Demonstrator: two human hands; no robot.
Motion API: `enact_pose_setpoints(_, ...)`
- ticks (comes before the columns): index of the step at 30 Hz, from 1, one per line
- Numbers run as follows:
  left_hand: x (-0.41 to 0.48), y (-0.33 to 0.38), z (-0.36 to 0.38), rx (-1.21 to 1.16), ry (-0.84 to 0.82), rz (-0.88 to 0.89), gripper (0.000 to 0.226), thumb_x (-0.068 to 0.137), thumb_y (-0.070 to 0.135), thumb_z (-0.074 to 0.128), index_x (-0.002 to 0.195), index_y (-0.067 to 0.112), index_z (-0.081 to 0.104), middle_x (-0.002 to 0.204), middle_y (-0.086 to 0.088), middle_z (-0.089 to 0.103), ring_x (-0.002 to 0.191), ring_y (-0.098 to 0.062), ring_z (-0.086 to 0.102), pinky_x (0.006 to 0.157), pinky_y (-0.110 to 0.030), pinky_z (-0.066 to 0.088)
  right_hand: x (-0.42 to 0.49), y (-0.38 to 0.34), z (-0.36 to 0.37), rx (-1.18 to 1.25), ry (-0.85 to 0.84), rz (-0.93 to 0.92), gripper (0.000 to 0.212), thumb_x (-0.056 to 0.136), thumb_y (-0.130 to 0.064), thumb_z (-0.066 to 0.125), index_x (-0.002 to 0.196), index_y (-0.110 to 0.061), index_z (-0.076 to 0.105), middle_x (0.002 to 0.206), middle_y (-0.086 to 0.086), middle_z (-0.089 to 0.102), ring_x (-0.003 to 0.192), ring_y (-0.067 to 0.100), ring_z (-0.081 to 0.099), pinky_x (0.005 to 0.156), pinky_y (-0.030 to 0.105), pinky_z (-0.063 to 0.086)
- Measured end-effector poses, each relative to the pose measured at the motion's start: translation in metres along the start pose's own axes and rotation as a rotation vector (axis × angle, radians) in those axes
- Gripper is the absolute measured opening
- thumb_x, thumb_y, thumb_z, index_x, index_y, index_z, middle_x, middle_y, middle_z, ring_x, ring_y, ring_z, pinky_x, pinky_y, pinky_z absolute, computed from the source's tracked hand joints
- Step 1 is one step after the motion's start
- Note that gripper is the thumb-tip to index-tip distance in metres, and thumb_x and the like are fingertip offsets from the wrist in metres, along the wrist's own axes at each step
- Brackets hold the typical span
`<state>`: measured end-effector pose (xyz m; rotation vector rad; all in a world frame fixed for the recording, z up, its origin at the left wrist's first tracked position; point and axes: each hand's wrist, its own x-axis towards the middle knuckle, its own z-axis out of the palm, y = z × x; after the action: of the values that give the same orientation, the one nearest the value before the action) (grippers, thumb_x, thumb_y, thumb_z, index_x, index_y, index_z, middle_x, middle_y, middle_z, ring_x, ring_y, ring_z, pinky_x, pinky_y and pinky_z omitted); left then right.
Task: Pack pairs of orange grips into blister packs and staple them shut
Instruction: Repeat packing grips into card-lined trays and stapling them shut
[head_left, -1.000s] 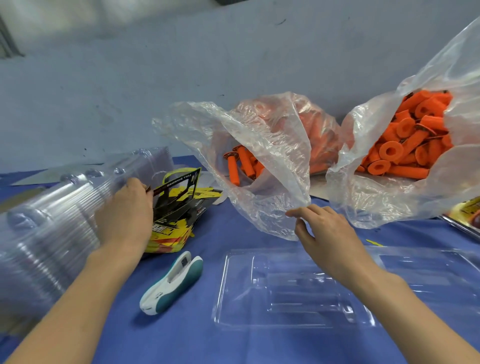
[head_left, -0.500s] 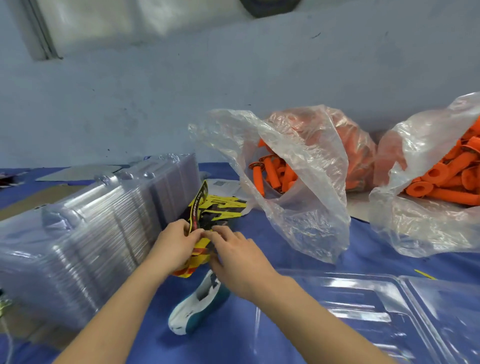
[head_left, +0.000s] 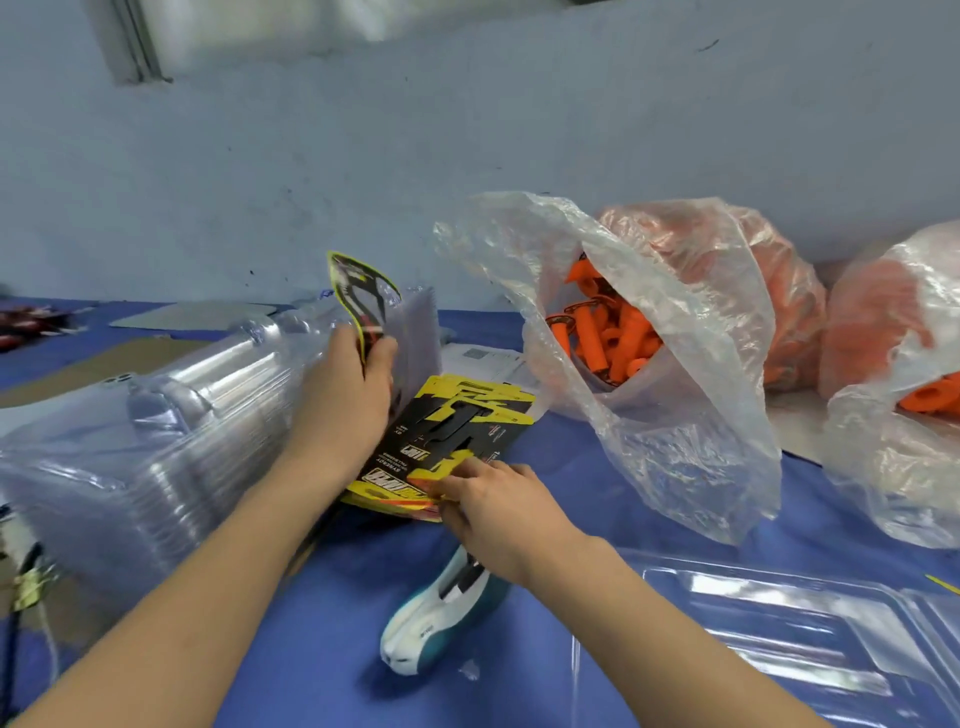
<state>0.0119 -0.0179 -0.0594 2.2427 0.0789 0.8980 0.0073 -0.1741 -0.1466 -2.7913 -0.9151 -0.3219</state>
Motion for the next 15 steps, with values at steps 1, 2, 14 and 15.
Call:
enact_pose_setpoints(1,0.005,0.007,-0.007,-0.014,0.044,0.005,0.028,0.102,0.037,0.044,0.097,0.011,0.052,0.084,-0.007,0.064,0.080,-0.029,0.060,0.069,-0.040,0.044,0.001,0.001,-0.001,0.007,-0.019,-0.003,0.038,0.104,-0.038,0.037,0.140,-0.034,0.049,0.127,0.003,0.054,0.119,0.030,0.051,0.095,0.040,0.037)
enact_pose_setpoints(2,0.010,0.014,-0.015,-0.036,0.062,0.010,0.028,0.102,0.038,0.045,0.098,0.011,0.052,0.086,-0.007,0.065,0.082,-0.030,0.061,0.070,-0.040,0.045,0.002,0.001,-0.003,0.026,-0.043,-0.002,0.039,0.104,-0.037,0.039,0.141,-0.034,0.048,0.128,0.004,0.053,0.120,0.031,0.050,0.097,0.041,0.037)
enact_pose_setpoints(14,-0.033,0.094,-0.062,-0.503,-0.749,0.187,0.029,0.088,0.043,0.057,0.087,0.015,0.066,0.081,-0.003,0.072,0.072,-0.015,0.070,0.067,-0.019,0.051,-0.050,0.049,-0.107,1.941,0.227,0.515,0.033,0.095,-0.040,0.051,0.104,-0.013,0.069,0.102,0.012,0.071,0.079,0.021,0.068,0.074,0.033,0.053)
enact_pose_setpoints(15,-0.035,0.095,-0.060,-0.528,-0.802,0.159,0.028,0.091,0.040,0.057,0.088,0.013,0.066,0.080,0.000,0.071,0.072,-0.012,0.068,0.066,-0.016,0.050,-0.060,0.057,-0.113,1.934,0.285,0.508,0.035,0.093,-0.041,0.054,0.095,-0.013,0.074,0.097,0.011,0.071,0.080,0.022,0.067,0.081,0.036,0.050)
